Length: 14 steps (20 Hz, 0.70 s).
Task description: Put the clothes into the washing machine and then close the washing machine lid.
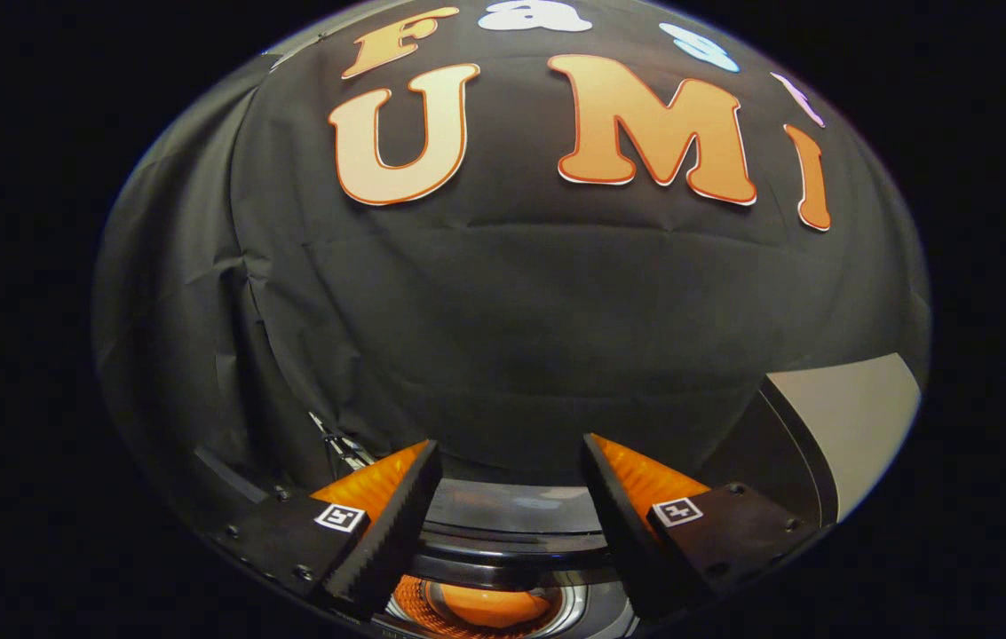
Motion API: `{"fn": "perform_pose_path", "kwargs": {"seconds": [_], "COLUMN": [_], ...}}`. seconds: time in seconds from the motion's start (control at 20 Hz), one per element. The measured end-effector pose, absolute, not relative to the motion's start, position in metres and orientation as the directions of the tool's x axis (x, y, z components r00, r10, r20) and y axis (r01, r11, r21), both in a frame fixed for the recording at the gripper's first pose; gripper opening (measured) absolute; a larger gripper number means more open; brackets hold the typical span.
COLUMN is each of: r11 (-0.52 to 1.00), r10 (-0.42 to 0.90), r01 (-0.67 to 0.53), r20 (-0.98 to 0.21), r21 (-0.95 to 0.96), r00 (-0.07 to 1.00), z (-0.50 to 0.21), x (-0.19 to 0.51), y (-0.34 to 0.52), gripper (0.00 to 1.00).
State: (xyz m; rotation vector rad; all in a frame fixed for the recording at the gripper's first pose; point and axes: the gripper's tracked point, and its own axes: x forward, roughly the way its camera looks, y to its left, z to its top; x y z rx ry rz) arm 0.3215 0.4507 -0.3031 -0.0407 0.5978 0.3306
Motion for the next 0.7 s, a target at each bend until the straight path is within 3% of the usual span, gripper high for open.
{"fn": "perform_pose_path", "kwargs": {"seconds": [0.35,0.5,0.7], "r11": [0.956,0.962,0.953], "r10": [0.276,0.258,0.261], "r01": [-0.285,-0.258,-0.302], "r20": [-0.538,-0.583,-0.612], "r21": [0.067,0.085,0.039], "r00": [0.796,0.770,0.746], "z": [-0.315,-0.345,-0.379], "x": [0.284,0.255,0.223], "y": [0.437,0.429,0.429], "gripper": [1.00,1.00,0.99]}}
